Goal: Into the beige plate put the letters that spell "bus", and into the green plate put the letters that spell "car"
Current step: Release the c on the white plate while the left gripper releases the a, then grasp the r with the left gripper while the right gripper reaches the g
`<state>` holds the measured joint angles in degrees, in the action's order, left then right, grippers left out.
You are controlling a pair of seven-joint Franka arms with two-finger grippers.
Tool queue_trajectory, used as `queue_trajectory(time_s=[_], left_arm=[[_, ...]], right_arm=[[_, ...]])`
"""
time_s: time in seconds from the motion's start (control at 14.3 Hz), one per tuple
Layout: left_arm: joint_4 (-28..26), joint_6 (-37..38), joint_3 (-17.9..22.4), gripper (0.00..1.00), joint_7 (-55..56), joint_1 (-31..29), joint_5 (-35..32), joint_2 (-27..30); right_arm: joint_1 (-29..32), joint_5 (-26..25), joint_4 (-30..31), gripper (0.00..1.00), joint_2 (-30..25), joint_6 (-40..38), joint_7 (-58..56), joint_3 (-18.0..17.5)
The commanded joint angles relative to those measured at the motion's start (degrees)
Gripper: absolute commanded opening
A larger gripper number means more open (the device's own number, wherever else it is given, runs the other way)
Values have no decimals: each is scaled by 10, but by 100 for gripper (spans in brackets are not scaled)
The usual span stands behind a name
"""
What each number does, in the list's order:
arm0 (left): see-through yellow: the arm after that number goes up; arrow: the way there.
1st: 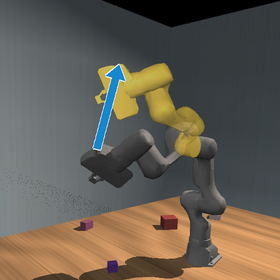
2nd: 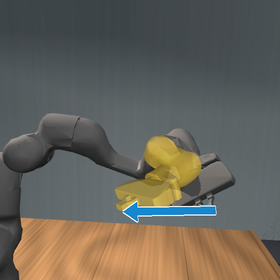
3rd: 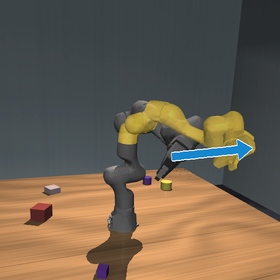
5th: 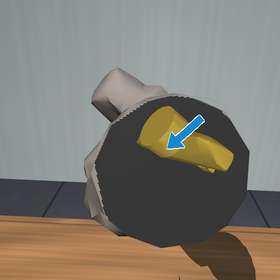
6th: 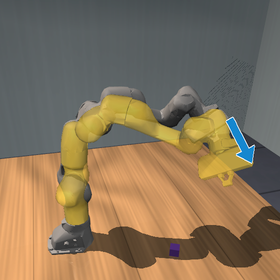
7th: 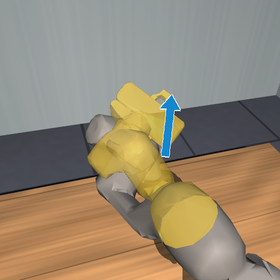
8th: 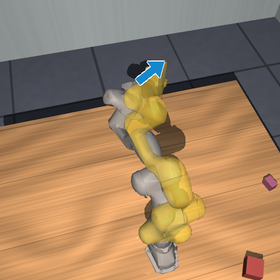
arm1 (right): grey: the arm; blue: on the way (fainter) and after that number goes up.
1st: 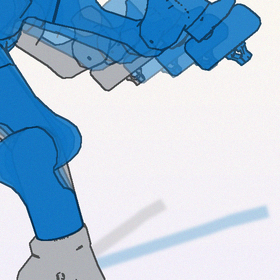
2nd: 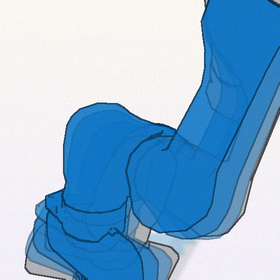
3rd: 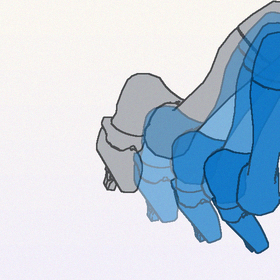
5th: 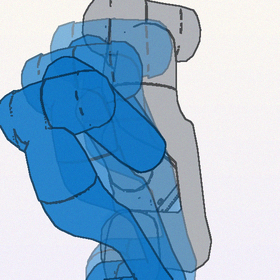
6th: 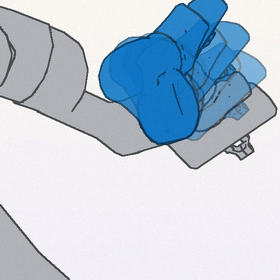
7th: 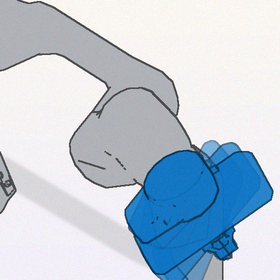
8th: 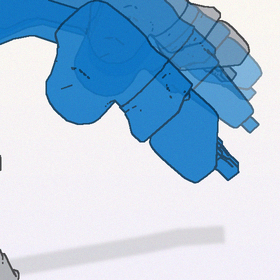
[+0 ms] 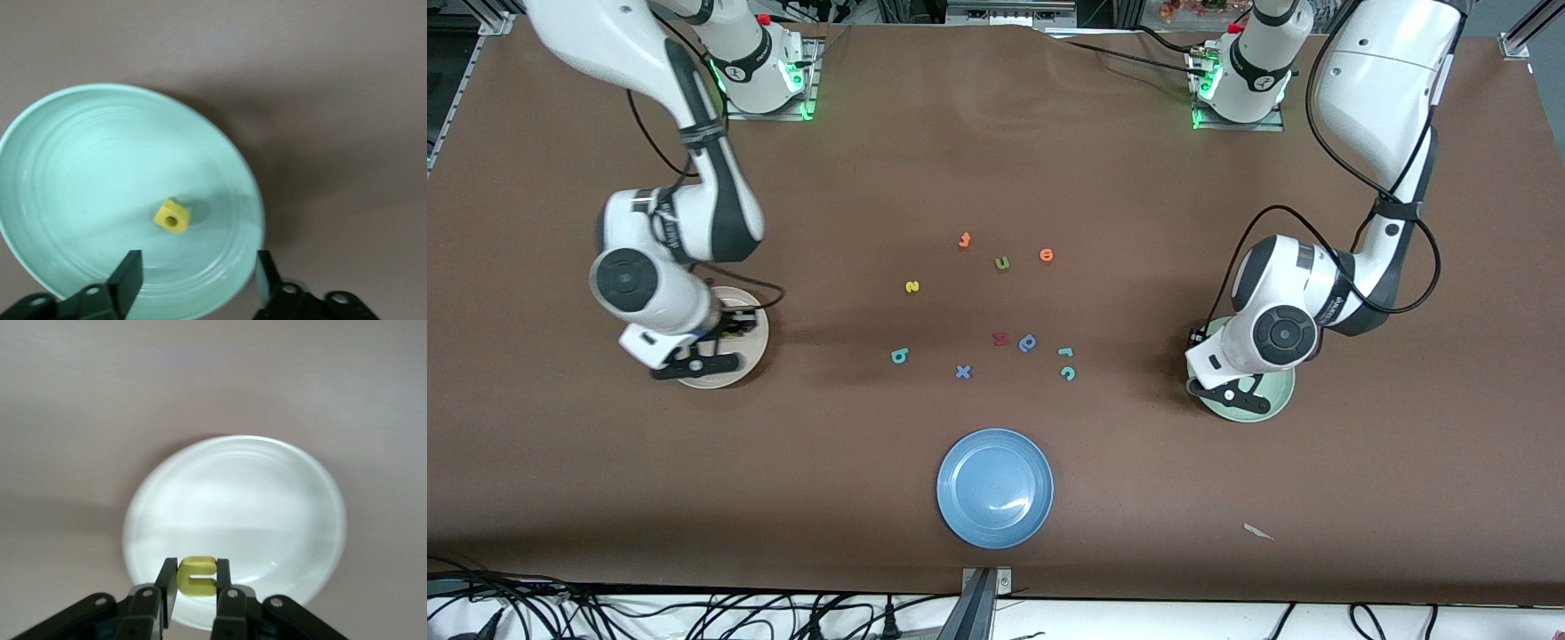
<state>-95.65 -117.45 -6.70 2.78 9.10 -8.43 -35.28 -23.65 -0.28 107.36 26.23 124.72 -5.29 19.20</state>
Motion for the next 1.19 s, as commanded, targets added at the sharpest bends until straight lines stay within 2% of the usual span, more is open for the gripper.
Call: queue_trajectory(time_s=[0.0, 0.07, 0.14, 0.35, 0.56, 0.7, 0.84, 0.98, 1.12], left_arm=[[19, 20, -46, 100, 37, 5, -8, 21], [27, 20, -65, 100, 47, 5, 2, 20], [37, 14, -79, 100, 55, 7, 20, 17], [74, 14, -86, 100, 155, 67, 30, -7], [100, -43, -83, 98, 244, 107, 25, -58], [113, -94, -80, 89, 245, 120, 24, -89], [123, -99, -75, 69, 246, 128, 1, -104], [124, -101, -74, 69, 249, 133, -12, -118], [124, -119, -74, 70, 265, 143, -12, -126]], right_arm=[[33, 12, 7, 49, 13, 19, -46, 1], [36, 35, 6, 89, 17, 17, -44, 2], [32, 60, 2, 99, 15, 10, -42, 0], [8, 70, -13, 99, 7, -11, 22, -12], [-26, 72, -26, 99, 11, -2, 161, -36], [-34, 78, -42, 99, 21, 10, 257, -59], [-39, 92, -61, 99, 47, 51, 360, -95], [-53, 91, -75, 99, 76, 104, 484, -109], [-81, 84, -112, 100, 115, 112, 601, -108]])
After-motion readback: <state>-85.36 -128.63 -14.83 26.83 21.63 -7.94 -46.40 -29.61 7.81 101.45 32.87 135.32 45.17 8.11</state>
